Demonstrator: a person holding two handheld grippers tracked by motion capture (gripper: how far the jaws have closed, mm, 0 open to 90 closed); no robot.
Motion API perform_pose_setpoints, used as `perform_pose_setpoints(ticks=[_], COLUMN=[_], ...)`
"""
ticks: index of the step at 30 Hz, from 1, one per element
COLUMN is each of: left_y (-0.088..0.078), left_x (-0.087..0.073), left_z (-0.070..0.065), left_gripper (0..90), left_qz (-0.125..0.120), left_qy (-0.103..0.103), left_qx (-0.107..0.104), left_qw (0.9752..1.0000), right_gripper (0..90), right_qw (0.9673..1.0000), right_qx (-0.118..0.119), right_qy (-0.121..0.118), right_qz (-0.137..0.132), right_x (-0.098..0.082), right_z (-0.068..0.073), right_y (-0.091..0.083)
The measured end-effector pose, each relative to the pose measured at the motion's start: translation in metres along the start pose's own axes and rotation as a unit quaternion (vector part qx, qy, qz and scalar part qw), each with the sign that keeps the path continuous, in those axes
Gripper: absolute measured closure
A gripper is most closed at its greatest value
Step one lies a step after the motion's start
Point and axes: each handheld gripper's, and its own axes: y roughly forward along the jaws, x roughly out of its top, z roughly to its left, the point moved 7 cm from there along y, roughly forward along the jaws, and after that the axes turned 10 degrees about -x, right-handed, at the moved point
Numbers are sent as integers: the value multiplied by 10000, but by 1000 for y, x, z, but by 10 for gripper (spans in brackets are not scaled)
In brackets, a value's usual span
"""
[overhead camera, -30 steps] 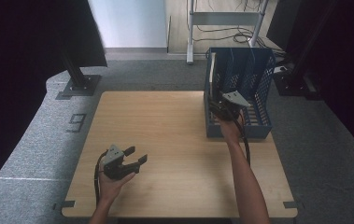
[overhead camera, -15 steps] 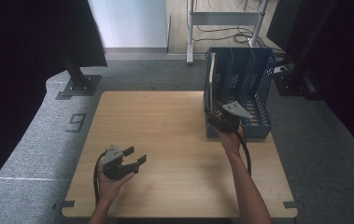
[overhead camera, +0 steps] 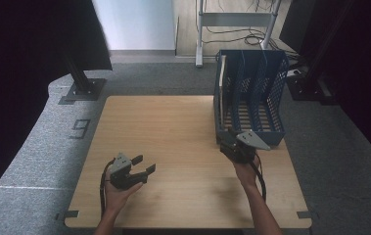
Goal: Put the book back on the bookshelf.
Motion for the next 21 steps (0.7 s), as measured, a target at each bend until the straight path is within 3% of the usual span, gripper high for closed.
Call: perform_pose_setpoints(ticks=[12,21], left_y=[7,11], left_x=[-4,-9], left_z=[-1,-3], left_gripper=[326,322], left_qz=[90,205], left_qy=[15,52], left_qx=[-19,-23], left_qw=[10000,9998], right_gripper=[449,442], right_qw=[9983,9960], right_qx=[244,259], right_qy=[-44,-150], right_qz=[532,838], right_x=[-56,-80], right_z=[2,0], right_y=[-32,-44])
